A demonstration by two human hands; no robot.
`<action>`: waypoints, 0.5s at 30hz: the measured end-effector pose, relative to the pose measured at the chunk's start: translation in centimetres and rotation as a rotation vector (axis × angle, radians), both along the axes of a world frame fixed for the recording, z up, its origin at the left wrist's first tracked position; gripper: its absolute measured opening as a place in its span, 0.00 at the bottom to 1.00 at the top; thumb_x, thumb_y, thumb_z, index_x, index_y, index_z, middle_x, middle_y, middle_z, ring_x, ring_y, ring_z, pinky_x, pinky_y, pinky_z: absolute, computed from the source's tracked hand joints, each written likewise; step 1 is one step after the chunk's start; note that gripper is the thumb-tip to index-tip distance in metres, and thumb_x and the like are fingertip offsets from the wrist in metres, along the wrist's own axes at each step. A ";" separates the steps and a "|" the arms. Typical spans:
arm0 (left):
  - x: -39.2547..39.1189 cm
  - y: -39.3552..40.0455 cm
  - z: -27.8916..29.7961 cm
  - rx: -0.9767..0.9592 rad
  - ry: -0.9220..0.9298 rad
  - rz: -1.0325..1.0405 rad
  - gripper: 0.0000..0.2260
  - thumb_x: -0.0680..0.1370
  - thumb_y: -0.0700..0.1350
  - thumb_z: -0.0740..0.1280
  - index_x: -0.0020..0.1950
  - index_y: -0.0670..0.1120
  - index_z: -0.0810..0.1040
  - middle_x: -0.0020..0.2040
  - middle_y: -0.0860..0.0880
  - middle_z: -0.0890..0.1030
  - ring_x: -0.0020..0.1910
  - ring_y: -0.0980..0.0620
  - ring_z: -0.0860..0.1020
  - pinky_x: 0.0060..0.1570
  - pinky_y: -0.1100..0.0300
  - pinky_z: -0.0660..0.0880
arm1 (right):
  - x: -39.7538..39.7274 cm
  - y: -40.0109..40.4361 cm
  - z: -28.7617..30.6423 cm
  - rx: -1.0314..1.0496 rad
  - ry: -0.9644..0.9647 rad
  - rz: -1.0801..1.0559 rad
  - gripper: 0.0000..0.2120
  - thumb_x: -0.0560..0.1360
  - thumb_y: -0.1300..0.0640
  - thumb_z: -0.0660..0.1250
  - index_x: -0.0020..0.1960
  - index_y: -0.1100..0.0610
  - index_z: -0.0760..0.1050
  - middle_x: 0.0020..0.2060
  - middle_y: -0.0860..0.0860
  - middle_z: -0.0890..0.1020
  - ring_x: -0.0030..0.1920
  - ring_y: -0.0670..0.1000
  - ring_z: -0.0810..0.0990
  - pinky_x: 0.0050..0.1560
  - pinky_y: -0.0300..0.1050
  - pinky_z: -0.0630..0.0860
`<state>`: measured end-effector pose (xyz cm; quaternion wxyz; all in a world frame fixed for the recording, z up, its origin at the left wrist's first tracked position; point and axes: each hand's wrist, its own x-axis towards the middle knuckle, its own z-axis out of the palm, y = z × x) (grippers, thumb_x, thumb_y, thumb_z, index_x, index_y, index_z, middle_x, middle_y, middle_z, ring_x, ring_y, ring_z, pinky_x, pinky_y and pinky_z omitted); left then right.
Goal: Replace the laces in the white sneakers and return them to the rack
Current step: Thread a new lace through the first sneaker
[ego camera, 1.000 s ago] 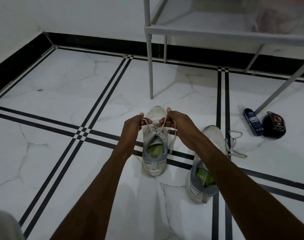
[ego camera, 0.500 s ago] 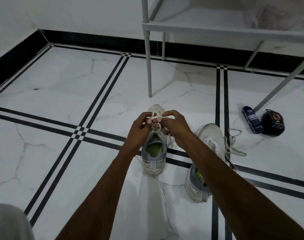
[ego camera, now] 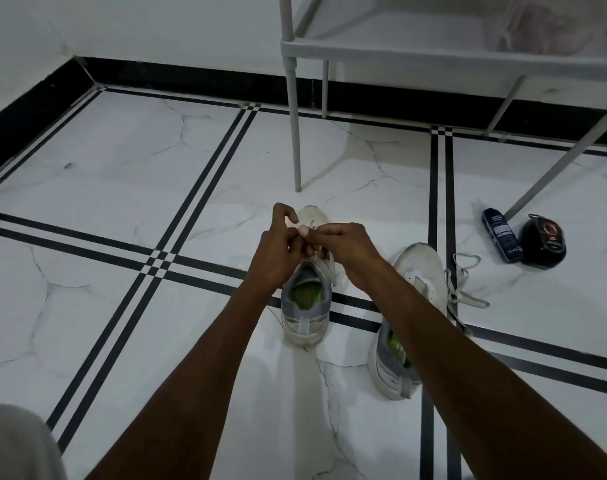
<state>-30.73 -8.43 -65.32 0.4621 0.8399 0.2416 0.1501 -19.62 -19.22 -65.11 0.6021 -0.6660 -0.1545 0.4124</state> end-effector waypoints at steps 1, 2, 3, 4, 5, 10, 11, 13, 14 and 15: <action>0.0 0.0 0.0 -0.021 0.017 0.006 0.11 0.83 0.38 0.62 0.59 0.47 0.61 0.38 0.49 0.84 0.31 0.58 0.80 0.34 0.67 0.74 | -0.2 0.1 0.0 0.005 0.036 -0.040 0.17 0.68 0.52 0.80 0.45 0.66 0.84 0.35 0.58 0.83 0.34 0.50 0.79 0.38 0.38 0.76; 0.0 0.1 -0.1 -0.058 0.037 0.011 0.13 0.83 0.38 0.63 0.60 0.47 0.60 0.40 0.48 0.85 0.32 0.59 0.80 0.34 0.68 0.73 | -0.4 0.2 0.0 0.018 0.090 -0.084 0.16 0.68 0.55 0.80 0.46 0.67 0.84 0.35 0.59 0.83 0.33 0.50 0.79 0.37 0.38 0.77; -0.2 0.1 -0.1 -0.119 0.051 0.013 0.14 0.82 0.38 0.64 0.60 0.47 0.59 0.43 0.47 0.86 0.34 0.59 0.81 0.35 0.68 0.73 | -0.6 0.3 0.0 0.028 0.151 -0.128 0.15 0.68 0.58 0.80 0.48 0.67 0.84 0.35 0.59 0.83 0.31 0.50 0.79 0.36 0.38 0.77; -0.4 0.1 -0.1 -0.198 0.053 0.020 0.15 0.82 0.38 0.65 0.61 0.47 0.59 0.46 0.45 0.86 0.36 0.58 0.81 0.37 0.67 0.74 | -0.7 0.3 -0.1 0.033 0.192 -0.170 0.13 0.69 0.60 0.79 0.50 0.68 0.83 0.35 0.58 0.83 0.30 0.50 0.79 0.36 0.39 0.78; -0.6 0.1 -0.1 -0.279 0.052 0.035 0.17 0.82 0.38 0.66 0.63 0.46 0.59 0.48 0.43 0.85 0.38 0.56 0.81 0.37 0.67 0.74 | -0.8 0.4 -0.2 0.034 0.210 -0.199 0.12 0.70 0.62 0.78 0.51 0.68 0.83 0.34 0.57 0.83 0.30 0.49 0.79 0.36 0.39 0.78; -1.2 0.1 -0.2 -0.553 0.065 0.204 0.22 0.80 0.39 0.69 0.66 0.45 0.60 0.55 0.44 0.84 0.46 0.54 0.81 0.30 0.67 0.74 | 0.3 -0.7 -1.1 0.027 -0.058 -0.040 0.08 0.74 0.62 0.74 0.51 0.65 0.84 0.39 0.56 0.85 0.36 0.48 0.82 0.39 0.39 0.79; -1.2 0.2 -0.4 -0.568 0.060 0.222 0.21 0.80 0.39 0.70 0.66 0.45 0.61 0.54 0.45 0.84 0.46 0.53 0.81 0.30 0.66 0.75 | 0.5 -1.0 -1.1 0.001 -0.179 0.048 0.07 0.74 0.61 0.74 0.50 0.63 0.84 0.40 0.56 0.85 0.37 0.48 0.82 0.40 0.39 0.79; -1.1 0.3 -0.7 -0.566 0.071 0.244 0.21 0.79 0.39 0.70 0.65 0.46 0.62 0.53 0.46 0.85 0.45 0.56 0.82 0.33 0.64 0.74 | 0.9 -1.4 -0.7 -0.109 -0.436 0.216 0.04 0.74 0.60 0.74 0.48 0.60 0.84 0.42 0.53 0.86 0.35 0.48 0.83 0.40 0.40 0.79; -1.0 0.3 -0.9 -0.569 0.066 0.255 0.20 0.79 0.40 0.71 0.64 0.45 0.63 0.53 0.46 0.86 0.46 0.56 0.83 0.35 0.63 0.74 | 1.1 -1.4 -0.5 -0.170 -0.552 0.280 0.04 0.74 0.61 0.74 0.49 0.59 0.85 0.42 0.52 0.85 0.35 0.48 0.83 0.40 0.39 0.78; -1.0 0.3 -0.9 -0.577 0.058 0.259 0.20 0.79 0.40 0.71 0.63 0.45 0.64 0.52 0.46 0.86 0.46 0.56 0.83 0.37 0.62 0.74 | 1.2 -1.3 -0.4 -0.216 -0.660 0.321 0.06 0.74 0.62 0.74 0.50 0.59 0.85 0.43 0.51 0.85 0.37 0.48 0.83 0.43 0.40 0.78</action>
